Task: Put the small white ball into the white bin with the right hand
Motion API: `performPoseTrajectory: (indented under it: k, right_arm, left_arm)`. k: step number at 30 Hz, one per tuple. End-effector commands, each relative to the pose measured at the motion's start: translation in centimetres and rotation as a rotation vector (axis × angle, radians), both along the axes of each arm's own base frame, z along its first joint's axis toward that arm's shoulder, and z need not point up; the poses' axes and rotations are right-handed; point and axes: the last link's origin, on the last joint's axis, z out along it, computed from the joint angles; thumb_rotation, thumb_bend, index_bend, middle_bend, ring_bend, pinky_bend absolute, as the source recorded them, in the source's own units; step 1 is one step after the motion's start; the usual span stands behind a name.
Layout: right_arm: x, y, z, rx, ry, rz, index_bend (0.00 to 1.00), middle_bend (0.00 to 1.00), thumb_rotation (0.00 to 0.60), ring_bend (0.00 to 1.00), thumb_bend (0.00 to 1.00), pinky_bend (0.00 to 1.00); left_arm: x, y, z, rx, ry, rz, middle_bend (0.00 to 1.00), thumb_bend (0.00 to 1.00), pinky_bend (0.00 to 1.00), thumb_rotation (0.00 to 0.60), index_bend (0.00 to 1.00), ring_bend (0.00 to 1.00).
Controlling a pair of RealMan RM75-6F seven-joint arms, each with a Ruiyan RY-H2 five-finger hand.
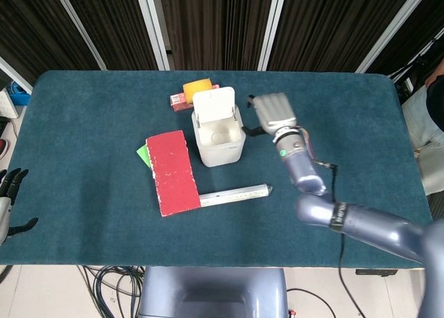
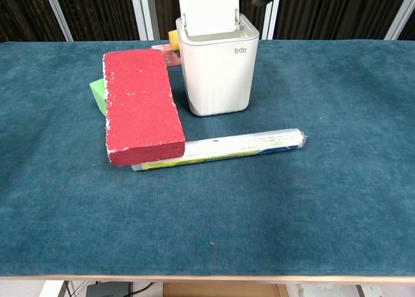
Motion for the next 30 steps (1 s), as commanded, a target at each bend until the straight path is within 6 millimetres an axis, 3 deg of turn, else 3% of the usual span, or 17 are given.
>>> performPoseTrajectory:
  k: [1,4,6,9,12,20,25,30]
  right_arm:
    - [-3.6,1.6,4.2,-0.033,-0.073,-0.027,0.34,0.63,0.600,0.76,0.16,0.78]
    - [-7.9,3.3,6.3,-0.087,-0.044,-0.028,0.32,0.49,0.600,0.59,0.16,0.59]
    - [-11.1,4.9,7.1,-0.121,0.004,-0.031,0.28,0.37,0.600,0.43,0.16,0.41]
    - [-15.9,8.2,7.7,-0.132,0.048,-0.047,0.23,0.25,0.600,0.29,0.16,0.29]
    - [-19.8,11.5,8.0,-0.146,0.060,-0.058,0.23,0.20,0.600,0.24,0.16,0.26]
    - [-25.9,20.0,8.2,-0.219,0.069,-0.075,0.22,0.20,0.600,0.23,0.15,0.26]
    - [-27.8,24.7,6.9,-0.264,0.042,-0.120,0.22,0.20,0.600,0.23,0.15,0.26]
    - [-28.8,27.6,5.4,-0.280,0.073,-0.139,0.22,0.20,0.600,0.23,0.15,0.26]
  left_arm:
    - [-0.1,0.0,0.0,0.002,0.003,0.004,0.14,0.16,0.00,0.600,0.15,0.03]
    - [0.0,0.1,-0.2,0.001,0.002,0.000,0.14,0.16,0.01,0.600,0.15,0.03]
    - [0.0,0.2,-0.2,0.003,0.001,-0.005,0.14,0.16,0.01,0.600,0.15,0.03]
    - [0.1,0.2,-0.4,-0.001,-0.003,-0.009,0.14,0.16,0.01,0.600,0.15,0.03]
    - [0.2,0.2,-0.5,-0.001,-0.009,-0.015,0.14,0.16,0.01,0.600,0.14,0.03]
    - [0.1,0.3,-0.4,0.017,-0.013,-0.009,0.14,0.16,0.01,0.600,0.14,0.03]
    - [0.0,0.3,-0.5,0.015,-0.012,-0.007,0.14,0.16,0.01,0.600,0.14,0.03]
    - [-0.1,0.5,-0.6,0.009,-0.010,-0.006,0.14,0.16,0.01,0.600,0.14,0.03]
